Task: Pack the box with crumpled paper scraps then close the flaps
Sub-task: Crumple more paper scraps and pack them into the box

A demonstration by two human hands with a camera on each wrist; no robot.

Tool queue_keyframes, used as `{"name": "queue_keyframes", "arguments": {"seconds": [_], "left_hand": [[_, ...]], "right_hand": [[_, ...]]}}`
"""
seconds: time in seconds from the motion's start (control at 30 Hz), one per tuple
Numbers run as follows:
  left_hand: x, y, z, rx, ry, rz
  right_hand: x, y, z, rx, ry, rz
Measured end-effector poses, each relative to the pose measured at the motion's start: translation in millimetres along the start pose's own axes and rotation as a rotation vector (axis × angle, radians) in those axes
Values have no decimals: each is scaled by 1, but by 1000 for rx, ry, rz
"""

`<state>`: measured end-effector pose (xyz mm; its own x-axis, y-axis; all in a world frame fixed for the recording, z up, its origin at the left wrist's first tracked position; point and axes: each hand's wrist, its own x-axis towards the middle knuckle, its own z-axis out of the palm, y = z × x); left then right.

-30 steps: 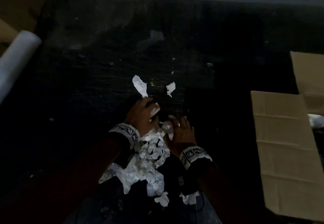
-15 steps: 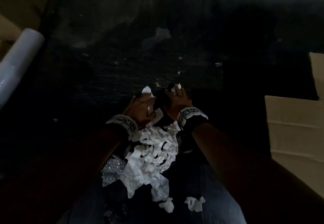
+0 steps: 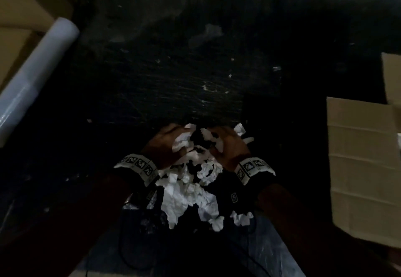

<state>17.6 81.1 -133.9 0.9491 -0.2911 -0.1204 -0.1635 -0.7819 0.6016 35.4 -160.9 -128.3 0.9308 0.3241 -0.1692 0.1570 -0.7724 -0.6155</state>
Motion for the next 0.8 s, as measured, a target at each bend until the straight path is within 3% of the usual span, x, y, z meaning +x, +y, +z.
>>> {"name": "queue_keyframes", "arguments": {"seconds": [0.07,0.13,0.23,0.3,0.4,0.47,0.53,0.67,0.8], "left_hand": [[-23,-15,2,81,8,-145],[-48,-33,5,232,-98,-344],[-86,-39,19,193,-218,-543],[-106,-20,27,93,-265,-544],[-114,12,38,87,-291,-495],[-109,30,41,124,-267,-376],[-106,37,43,39,-208,-348],[-112,33,37,33,-65,-445],[-145,30,25,23,-49,-613]], "right_hand": [[-10,9,-6,-46,102,88],[-16,22,-9,-102,149,206],[-19,33,-8,-100,-7,309],[-20,27,-3,-140,-195,277],[-24,8,10,-201,-304,143],[-29,-1,18,-157,-309,141],[-36,-4,23,-147,-254,120],[-57,-12,10,-129,-113,109],[-98,-12,2,-170,-165,113]]}}
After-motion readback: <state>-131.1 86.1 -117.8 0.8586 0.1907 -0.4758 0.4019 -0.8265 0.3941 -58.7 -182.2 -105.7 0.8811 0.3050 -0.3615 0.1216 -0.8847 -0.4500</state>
